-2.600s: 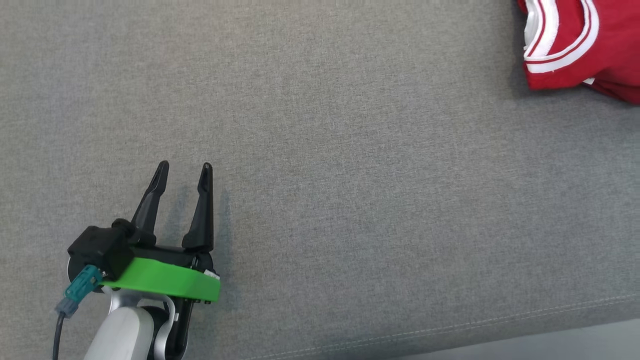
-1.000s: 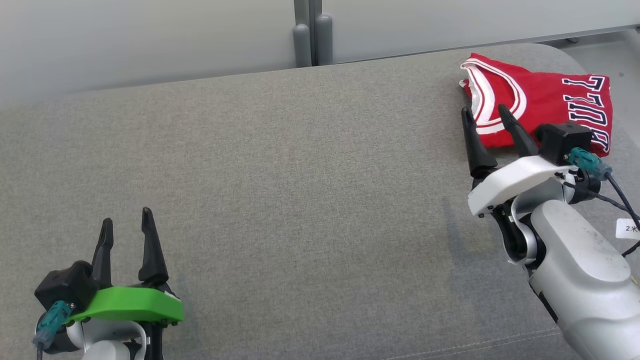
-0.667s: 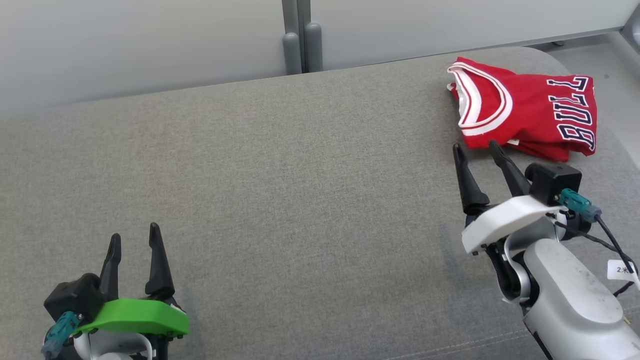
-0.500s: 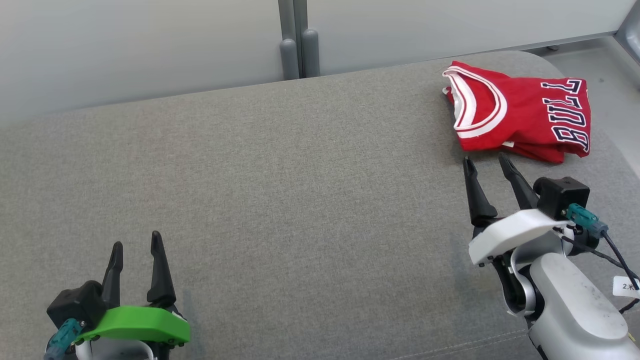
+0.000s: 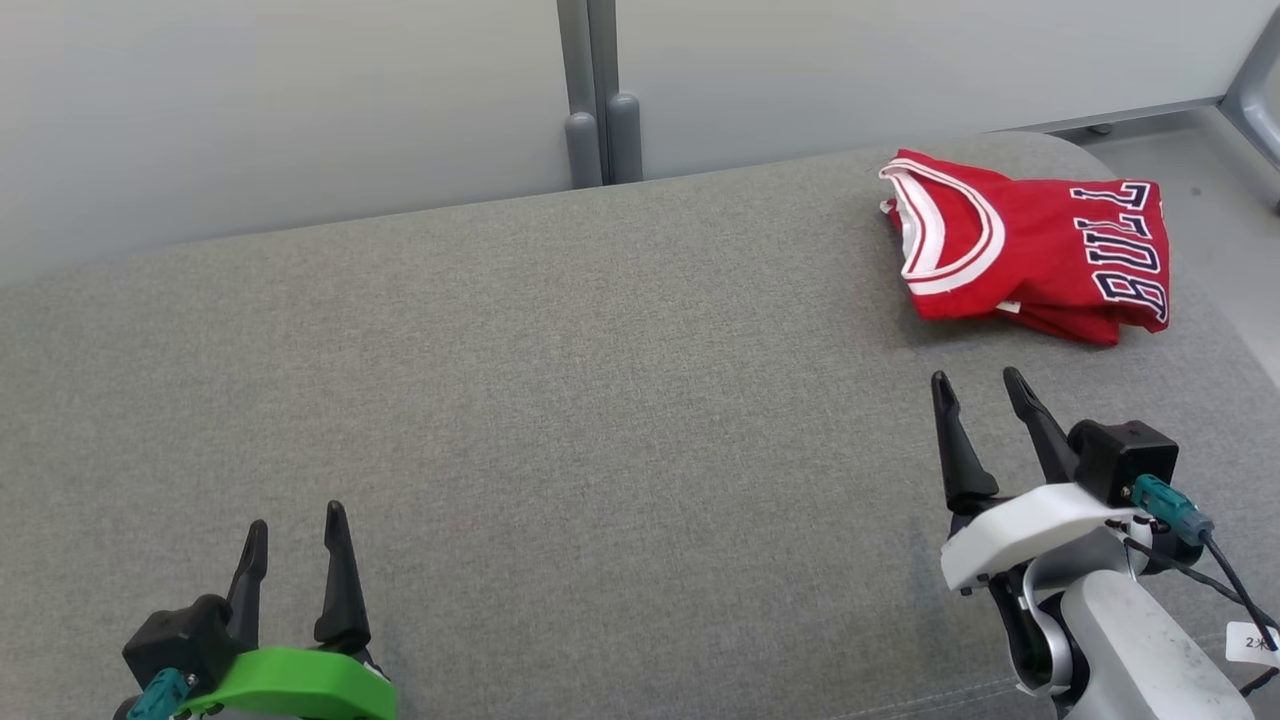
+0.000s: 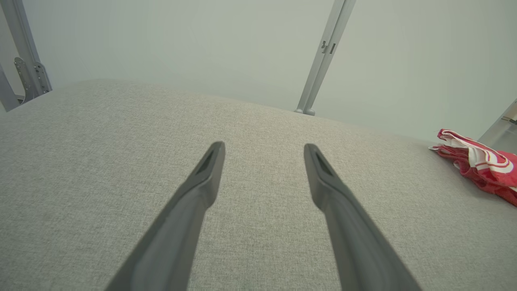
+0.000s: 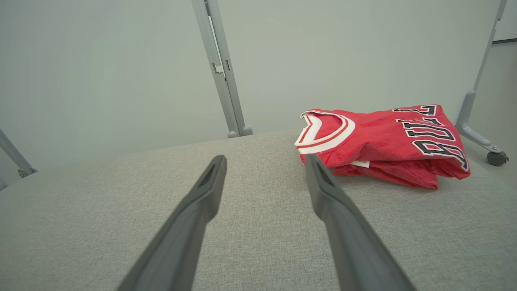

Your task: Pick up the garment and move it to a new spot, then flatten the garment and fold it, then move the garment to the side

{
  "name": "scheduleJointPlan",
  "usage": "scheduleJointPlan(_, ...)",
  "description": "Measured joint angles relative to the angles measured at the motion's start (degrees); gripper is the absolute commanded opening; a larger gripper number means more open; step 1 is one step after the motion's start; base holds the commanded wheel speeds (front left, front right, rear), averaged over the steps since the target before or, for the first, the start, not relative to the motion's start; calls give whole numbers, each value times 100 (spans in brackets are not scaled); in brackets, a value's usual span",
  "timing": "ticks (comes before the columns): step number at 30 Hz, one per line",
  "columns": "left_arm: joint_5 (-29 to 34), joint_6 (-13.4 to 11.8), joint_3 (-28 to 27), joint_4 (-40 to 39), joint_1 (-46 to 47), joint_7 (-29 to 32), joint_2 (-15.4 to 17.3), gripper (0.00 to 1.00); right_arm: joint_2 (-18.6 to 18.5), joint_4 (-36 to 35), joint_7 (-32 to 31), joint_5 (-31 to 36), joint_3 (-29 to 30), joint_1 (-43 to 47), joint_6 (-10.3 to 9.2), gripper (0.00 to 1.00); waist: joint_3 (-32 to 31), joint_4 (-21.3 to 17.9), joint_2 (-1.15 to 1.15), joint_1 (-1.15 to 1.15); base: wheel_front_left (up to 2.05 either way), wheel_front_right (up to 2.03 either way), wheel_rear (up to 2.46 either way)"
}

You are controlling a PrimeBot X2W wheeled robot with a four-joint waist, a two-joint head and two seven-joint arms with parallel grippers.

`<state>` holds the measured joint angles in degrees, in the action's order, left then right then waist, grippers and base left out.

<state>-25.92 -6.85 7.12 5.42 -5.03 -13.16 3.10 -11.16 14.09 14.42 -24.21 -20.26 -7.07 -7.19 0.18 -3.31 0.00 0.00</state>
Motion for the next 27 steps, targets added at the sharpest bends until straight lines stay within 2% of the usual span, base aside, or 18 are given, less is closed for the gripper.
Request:
scheduleJointPlan(23,215,-24,25,-94,-108,49,-3,100,153,-303,0,355,177,419,0,100,-60,56,0,0,0,0,0)
scheduleJointPlan(24,219,-24,27,-114,-108,49,-3,0,159,-313,0,360,187,431,0,0,-60,57,0,0,0,0,0)
scheduleJointPlan(27,213,-24,49,43,-126,53,-41,0,211,-187,-10,357,158,503,4,0,-60,58,0,0,0,0,0)
